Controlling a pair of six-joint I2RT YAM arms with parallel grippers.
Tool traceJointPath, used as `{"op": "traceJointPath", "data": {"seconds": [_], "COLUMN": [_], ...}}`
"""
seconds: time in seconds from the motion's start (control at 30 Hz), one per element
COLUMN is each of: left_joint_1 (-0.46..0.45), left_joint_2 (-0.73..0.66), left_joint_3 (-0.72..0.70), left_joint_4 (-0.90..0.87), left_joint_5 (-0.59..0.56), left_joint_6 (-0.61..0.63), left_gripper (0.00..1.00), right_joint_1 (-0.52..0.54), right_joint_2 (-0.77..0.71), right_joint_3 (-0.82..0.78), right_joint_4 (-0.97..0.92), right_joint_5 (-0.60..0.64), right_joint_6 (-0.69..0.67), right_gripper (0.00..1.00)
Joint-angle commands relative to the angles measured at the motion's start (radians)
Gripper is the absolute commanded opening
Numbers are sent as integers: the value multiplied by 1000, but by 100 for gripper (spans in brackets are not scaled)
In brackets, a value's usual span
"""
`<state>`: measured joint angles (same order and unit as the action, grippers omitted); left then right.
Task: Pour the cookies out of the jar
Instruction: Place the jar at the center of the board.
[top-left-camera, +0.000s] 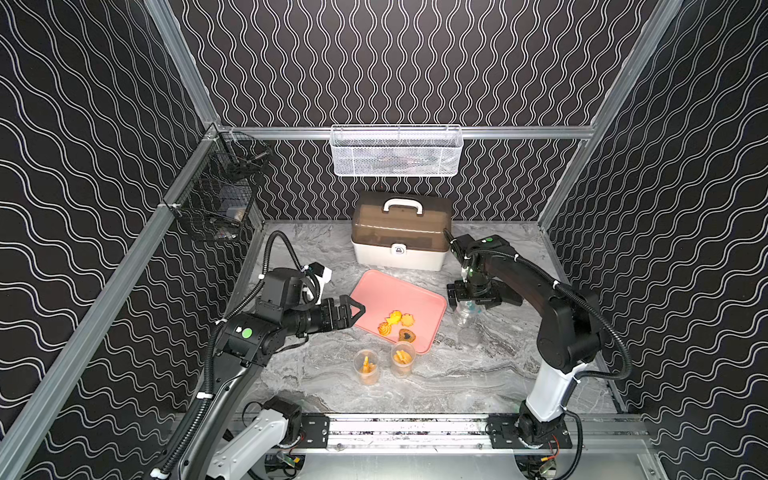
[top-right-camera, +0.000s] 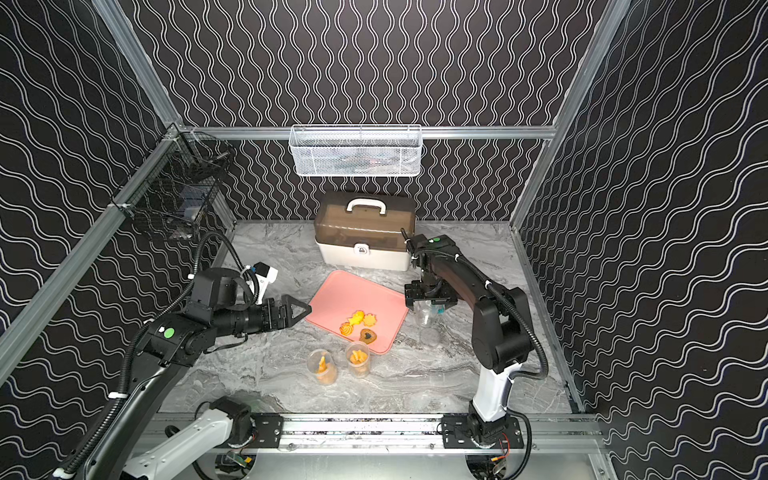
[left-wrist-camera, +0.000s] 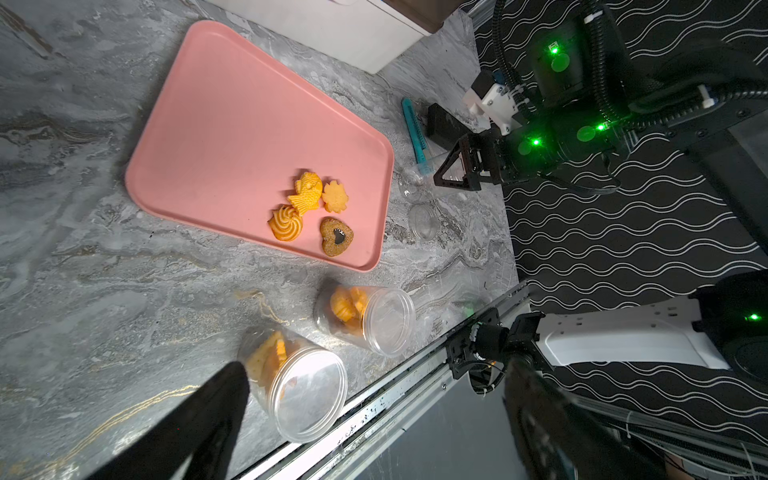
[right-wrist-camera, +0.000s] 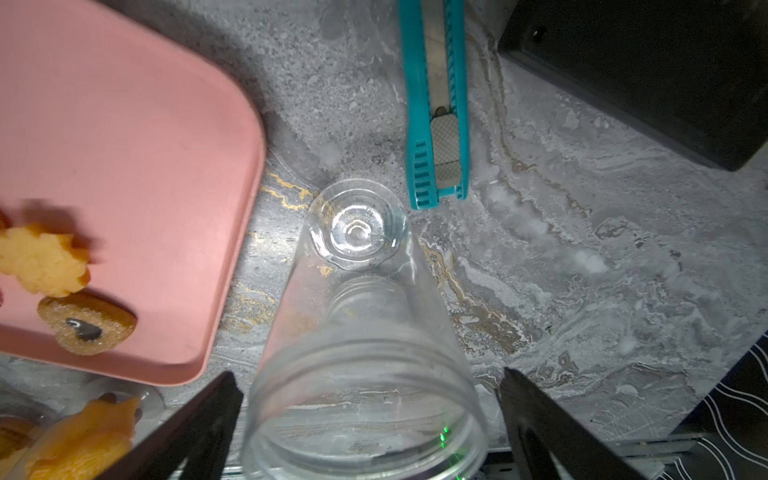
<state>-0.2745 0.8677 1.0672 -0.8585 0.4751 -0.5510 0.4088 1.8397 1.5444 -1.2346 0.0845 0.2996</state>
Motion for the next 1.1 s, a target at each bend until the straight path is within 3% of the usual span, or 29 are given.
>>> {"op": "traceJointPath", "data": {"seconds": [0.0, 0.27, 0.5, 0.57, 0.83, 1.07], "left_joint_1": [-1, -2, -1, -2, -12, -24], "left_joint_2": [0, 2, -8, -6, -10, -28], "left_joint_3": [7, 12, 7, 0, -34, -86], "left_joint_4": [0, 4, 15, 30, 75, 62], "left_joint_5": [0, 5, 9, 31, 105, 99], "left_joint_6": [14, 16, 13, 10, 5, 7], "left_gripper": [99, 99, 99, 99, 99, 99], "right_joint_1": [1, 0, -1, -2, -1, 14], "right_joint_2": [-24, -127, -387, -463, -656, -732], "right_joint_3": [8, 35, -62, -103, -216, -296], "right_joint_4": [-16, 9, 197, 249, 272, 242], "right_joint_5": [10, 24, 74, 42, -276, -418], "right_joint_6": [4, 11, 43, 58, 74, 127], "right_gripper": [100, 100, 100, 100, 100, 100]}}
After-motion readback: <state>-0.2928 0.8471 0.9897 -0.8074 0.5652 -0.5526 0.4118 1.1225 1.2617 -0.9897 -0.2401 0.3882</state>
